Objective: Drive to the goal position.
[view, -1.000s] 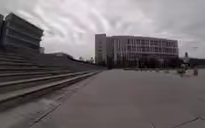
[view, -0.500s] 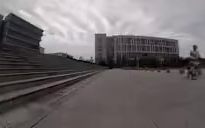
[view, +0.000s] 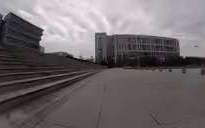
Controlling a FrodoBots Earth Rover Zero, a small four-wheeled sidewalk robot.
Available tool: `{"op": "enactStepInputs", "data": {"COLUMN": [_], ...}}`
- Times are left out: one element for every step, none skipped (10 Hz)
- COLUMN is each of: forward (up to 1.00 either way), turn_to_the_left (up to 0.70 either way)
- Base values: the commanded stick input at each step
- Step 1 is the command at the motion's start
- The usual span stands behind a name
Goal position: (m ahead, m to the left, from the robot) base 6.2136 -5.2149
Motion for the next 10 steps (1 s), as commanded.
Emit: {"op": "enactStepInputs", "data": {"forward": [0.7,0.7,0.7,0.7,0.7,0.7,0.7,0.7,0.7,0.7], "turn_to_the_left": [0.0,0.0,0.0,0.0,0.0,0.0,0.0,0.0,0.0,0.0]}}
